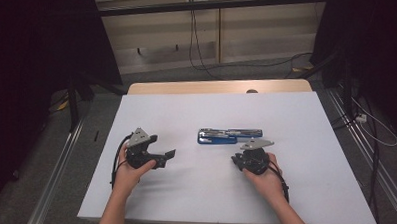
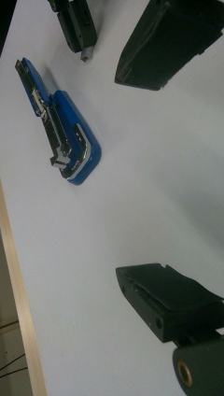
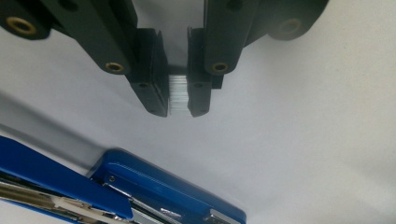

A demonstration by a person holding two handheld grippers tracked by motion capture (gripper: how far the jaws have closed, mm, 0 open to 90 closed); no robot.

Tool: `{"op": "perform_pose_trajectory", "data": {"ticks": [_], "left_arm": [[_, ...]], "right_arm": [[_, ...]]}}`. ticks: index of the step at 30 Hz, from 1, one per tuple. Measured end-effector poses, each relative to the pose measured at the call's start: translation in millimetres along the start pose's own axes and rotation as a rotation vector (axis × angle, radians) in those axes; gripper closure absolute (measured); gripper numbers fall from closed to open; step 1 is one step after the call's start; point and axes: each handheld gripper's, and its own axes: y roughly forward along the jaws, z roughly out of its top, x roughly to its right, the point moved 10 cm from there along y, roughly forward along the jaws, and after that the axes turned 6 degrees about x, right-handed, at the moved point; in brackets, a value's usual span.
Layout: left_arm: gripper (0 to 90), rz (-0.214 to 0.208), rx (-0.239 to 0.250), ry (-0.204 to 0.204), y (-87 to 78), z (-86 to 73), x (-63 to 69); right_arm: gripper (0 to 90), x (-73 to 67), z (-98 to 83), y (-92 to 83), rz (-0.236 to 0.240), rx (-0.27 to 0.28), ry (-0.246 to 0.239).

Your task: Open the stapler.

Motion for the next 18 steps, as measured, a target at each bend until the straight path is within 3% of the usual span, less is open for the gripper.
{"op": "perform_pose_trajectory", "data": {"ticks": [8,18], "left_arm": [[7.5,-0.002,0.011,-0.001,-0.9,1.6,-1.0],[7.5,-0.01,0.002,-0.004,-0.8,1.4,0.2]], "right_arm": [[79.1,5.9,3.2,-0.7,0.039,-0.011,-0.015],[79.1,16.6,24.4,-3.4,0.102,0.025,-0.027]]}}
